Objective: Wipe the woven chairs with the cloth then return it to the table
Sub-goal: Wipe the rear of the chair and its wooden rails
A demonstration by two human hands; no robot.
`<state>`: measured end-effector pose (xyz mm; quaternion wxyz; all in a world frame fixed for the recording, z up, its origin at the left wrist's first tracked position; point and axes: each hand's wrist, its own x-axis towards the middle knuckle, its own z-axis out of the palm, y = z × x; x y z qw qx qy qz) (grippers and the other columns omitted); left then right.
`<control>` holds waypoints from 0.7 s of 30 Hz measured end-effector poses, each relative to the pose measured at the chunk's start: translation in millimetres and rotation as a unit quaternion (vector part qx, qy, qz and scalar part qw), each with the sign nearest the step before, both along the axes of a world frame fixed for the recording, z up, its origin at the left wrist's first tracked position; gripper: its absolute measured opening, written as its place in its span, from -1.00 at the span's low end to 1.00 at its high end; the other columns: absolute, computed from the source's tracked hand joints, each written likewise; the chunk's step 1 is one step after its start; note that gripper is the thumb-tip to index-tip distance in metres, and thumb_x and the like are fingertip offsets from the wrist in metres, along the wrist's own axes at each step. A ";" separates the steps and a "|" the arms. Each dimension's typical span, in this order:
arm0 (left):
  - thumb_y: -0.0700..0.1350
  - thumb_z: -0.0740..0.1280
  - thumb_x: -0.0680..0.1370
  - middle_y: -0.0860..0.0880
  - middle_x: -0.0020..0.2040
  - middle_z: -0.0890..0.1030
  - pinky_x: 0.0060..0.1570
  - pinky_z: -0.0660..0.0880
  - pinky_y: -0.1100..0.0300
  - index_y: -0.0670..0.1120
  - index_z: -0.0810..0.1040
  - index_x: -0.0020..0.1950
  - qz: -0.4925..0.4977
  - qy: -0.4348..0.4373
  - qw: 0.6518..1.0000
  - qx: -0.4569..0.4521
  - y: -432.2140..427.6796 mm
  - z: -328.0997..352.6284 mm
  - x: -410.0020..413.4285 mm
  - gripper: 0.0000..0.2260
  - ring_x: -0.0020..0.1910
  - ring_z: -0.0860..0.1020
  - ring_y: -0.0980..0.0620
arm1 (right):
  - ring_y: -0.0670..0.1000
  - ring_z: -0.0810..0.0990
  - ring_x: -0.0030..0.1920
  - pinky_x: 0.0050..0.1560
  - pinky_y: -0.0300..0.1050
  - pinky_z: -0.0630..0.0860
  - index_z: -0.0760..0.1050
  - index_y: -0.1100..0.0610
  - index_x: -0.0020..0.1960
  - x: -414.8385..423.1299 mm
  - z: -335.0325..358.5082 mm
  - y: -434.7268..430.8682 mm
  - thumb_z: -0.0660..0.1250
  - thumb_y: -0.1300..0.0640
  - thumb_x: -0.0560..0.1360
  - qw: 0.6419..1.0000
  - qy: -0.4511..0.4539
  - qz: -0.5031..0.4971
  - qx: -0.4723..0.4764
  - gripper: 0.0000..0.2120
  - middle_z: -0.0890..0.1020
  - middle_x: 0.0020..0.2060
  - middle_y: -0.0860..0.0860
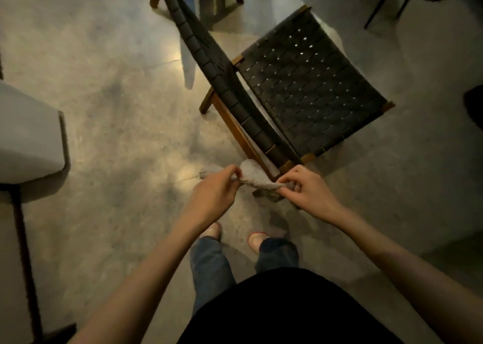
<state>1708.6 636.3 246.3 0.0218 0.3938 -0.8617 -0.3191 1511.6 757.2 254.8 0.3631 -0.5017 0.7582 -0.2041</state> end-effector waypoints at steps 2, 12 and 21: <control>0.01 0.24 0.59 0.18 -0.20 0.48 -0.38 0.21 0.44 0.07 0.46 0.10 -0.047 0.018 0.999 0.012 -4.8 -2.8 -5.7 -0.89 -0.34 0.39 0.30 | -0.22 0.40 -0.22 -0.17 -0.53 0.36 0.59 0.00 0.00 10.4 -6.6 11.6 0.44 0.10 0.45 0.994 0.037 -0.098 -0.012 -0.86 0.35 -0.13 -0.10; -0.06 0.30 0.57 0.12 -0.02 0.54 -0.25 0.51 0.41 0.07 0.45 0.02 0.004 0.177 0.967 0.186 9.2 -37.2 -31.9 -0.93 -0.08 0.56 0.27 | -0.19 0.49 -0.27 -0.22 -0.46 0.36 0.60 0.10 -0.03 64.9 -36.2 23.2 0.36 0.25 0.49 0.888 0.087 -0.440 -0.107 -0.89 0.57 -0.18 -0.02; -0.18 0.38 0.52 0.04 0.06 0.48 0.05 0.57 0.13 -0.02 0.39 0.10 0.031 0.317 0.919 0.231 18.0 -125.0 -70.7 -0.76 0.04 0.53 0.13 | -0.09 0.55 0.09 0.11 -0.29 0.49 0.41 0.04 0.08 45.2 -117.4 -2.9 0.31 0.31 0.49 0.820 0.012 -0.503 -0.273 -0.75 0.52 0.03 -0.06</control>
